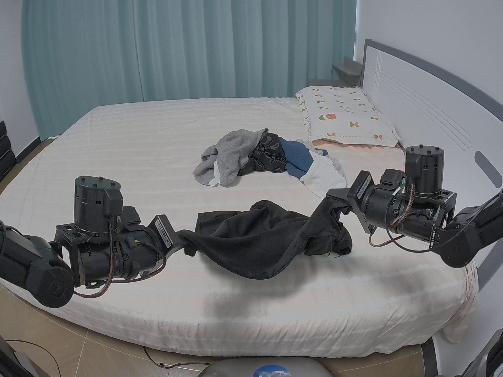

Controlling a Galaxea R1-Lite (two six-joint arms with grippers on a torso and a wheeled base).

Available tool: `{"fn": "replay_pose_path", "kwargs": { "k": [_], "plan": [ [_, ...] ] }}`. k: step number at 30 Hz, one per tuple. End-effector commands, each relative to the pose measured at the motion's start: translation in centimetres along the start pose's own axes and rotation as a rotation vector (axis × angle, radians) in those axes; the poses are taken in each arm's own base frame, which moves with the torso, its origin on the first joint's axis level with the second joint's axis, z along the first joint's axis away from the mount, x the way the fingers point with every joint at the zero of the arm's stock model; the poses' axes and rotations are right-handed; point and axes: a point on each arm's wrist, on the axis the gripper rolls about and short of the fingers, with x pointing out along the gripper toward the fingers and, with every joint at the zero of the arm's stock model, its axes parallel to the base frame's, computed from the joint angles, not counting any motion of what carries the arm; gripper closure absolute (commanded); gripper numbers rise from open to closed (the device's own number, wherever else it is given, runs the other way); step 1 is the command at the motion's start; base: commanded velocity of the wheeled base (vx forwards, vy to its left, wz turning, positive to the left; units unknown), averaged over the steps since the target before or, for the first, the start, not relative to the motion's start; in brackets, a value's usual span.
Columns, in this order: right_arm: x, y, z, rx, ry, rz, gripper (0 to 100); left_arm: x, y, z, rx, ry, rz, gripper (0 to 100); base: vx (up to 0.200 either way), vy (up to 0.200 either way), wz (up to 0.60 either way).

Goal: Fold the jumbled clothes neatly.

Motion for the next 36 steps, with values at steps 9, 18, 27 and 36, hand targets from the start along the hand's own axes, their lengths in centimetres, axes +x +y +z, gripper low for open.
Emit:
{"fn": "replay_pose_path", "kwargs": {
  "k": [9,18,27,36],
  "plan": [
    [-0.3,1.1,0.4,-0.017,-0.081,0.059,100,-0.9,-0.4,0.6,0.000,-0.032,-0.022,100,0.000,0.200,0.00],
    [-0.5,1.4,0.7,-0.010,-0.097,0.080,100,-1.2,-0.4,1.0,-0.005,-0.051,-0.024,100,0.000,0.200,0.00],
    [-1.1,1.7,0.9,-0.016,-0.122,0.111,100,-1.3,-0.4,1.2,-0.007,-0.063,-0.025,100,0.000,0.200,0.00],
    [-1.3,1.7,1.1,-0.014,-0.127,0.113,100,-1.8,-0.5,1.7,-0.009,-0.086,-0.035,100,0.000,0.200,0.00]
  ]
}}
